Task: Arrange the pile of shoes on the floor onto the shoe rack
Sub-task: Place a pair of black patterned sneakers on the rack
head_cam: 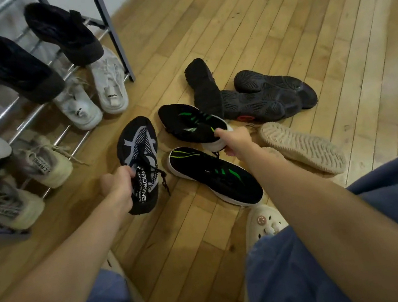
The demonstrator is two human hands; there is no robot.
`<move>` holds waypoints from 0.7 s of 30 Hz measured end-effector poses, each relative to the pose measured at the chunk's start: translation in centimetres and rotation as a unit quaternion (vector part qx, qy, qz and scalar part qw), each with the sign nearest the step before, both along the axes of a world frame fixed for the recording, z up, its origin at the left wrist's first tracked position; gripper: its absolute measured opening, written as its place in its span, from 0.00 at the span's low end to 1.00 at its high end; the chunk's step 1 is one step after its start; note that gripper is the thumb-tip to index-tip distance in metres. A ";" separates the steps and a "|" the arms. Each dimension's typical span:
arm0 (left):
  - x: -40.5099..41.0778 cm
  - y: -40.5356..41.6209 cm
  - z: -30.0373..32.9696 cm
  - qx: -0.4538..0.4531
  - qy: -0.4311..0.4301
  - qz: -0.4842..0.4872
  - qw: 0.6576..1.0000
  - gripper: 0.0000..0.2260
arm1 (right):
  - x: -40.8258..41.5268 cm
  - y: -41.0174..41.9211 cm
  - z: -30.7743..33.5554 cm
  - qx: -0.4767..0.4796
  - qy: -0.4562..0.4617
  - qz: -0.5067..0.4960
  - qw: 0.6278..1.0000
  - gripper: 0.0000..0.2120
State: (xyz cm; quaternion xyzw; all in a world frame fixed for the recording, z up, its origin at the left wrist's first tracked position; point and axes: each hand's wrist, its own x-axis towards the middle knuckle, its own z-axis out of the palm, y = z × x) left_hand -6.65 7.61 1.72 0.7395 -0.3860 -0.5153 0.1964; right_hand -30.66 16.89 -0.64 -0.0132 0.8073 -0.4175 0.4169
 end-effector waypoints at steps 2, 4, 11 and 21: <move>0.0 0.2 0.4 -0.004 0.012 0.006 1.000 0.19 | 0.6 0.3 -0.4 0.039 -0.053 0.036 0.997 0.12; -0.2 0.4 0.9 -0.008 0.022 0.007 1.000 0.19 | 0.8 0.6 0.0 0.047 -0.084 0.066 0.993 0.11; -1.7 -0.6 1.6 -0.006 0.070 -0.030 0.997 0.27 | -1.6 -2.7 1.1 0.134 0.186 0.158 0.960 0.33; -3.2 -2.7 0.1 -0.002 0.104 -0.005 0.995 0.24 | -6.3 -8.5 -2.9 0.092 0.164 0.102 0.977 0.18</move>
